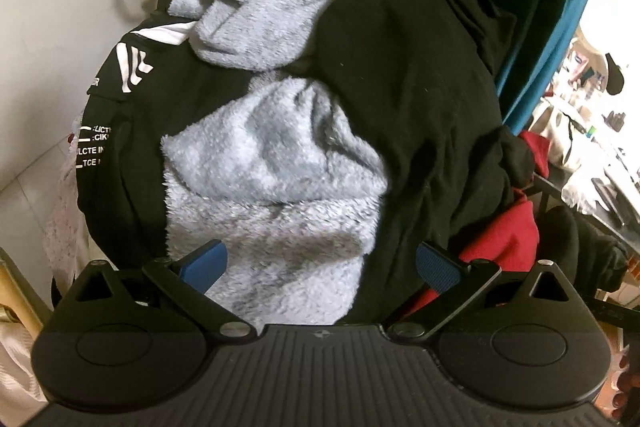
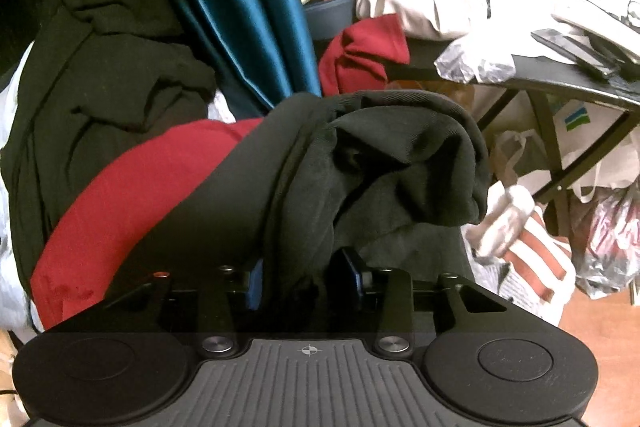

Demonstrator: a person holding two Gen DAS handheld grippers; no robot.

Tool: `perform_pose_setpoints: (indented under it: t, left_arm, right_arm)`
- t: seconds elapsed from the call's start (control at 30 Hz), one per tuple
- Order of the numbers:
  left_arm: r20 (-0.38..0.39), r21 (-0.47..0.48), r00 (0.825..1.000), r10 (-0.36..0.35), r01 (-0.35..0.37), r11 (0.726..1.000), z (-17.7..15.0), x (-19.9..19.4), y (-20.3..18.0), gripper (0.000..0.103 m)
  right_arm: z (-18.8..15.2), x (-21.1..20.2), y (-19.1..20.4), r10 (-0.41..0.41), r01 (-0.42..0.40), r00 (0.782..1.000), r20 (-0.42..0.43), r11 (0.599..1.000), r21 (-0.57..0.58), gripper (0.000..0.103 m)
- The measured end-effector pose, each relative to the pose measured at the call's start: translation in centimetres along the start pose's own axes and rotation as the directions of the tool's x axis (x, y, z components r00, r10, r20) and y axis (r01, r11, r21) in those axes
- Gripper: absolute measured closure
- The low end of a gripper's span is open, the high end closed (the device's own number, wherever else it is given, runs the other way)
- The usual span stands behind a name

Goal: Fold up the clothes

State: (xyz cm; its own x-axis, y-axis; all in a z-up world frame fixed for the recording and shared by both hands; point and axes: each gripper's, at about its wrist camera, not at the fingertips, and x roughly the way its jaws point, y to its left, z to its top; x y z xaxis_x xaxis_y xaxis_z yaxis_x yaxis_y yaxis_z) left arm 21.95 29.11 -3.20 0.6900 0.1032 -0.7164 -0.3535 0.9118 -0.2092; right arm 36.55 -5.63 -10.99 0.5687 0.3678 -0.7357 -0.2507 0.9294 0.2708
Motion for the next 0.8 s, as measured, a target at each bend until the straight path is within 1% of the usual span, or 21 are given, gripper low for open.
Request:
perform_pose_setpoints:
  t: [0.2,0.43,0.6,0.8]
  left_arm:
    - [-0.014,0.024,1.0,-0.008,0.009,1.0,-0.3,0.6,-0.9,0.0]
    - [-0.03,0.019,0.999,-0.025,0.025,1.0,-1.0,0.7,-1.1,0.0]
    - [-0.033,0.039,0.999,-0.03,0.031,0.999,-1.6,0.7,-1.1,0.0]
    - [-0.067,0.042,0.998,-0.001,0.004,0.999,-2.0,1.2,-1.1,0.0]
  right_arm:
    - [-0.8,-0.4,-0.4,-0.018,0.018,1.0,-0.017,1.0,-0.018,0.066]
    - [-1.3,-0.5,-0.4,-0.047,0.046,0.998,-0.032,0.999,-0.027,0.065]
    - [-1.5,-0.7,-0.4,-0.057,0.057,0.997,-0.047,0.998,-0.015,0.065]
    - [-1.4,-0.3,-0.6,-0.064,0.064,0.996,-0.063,0.998,-0.016,0.062]
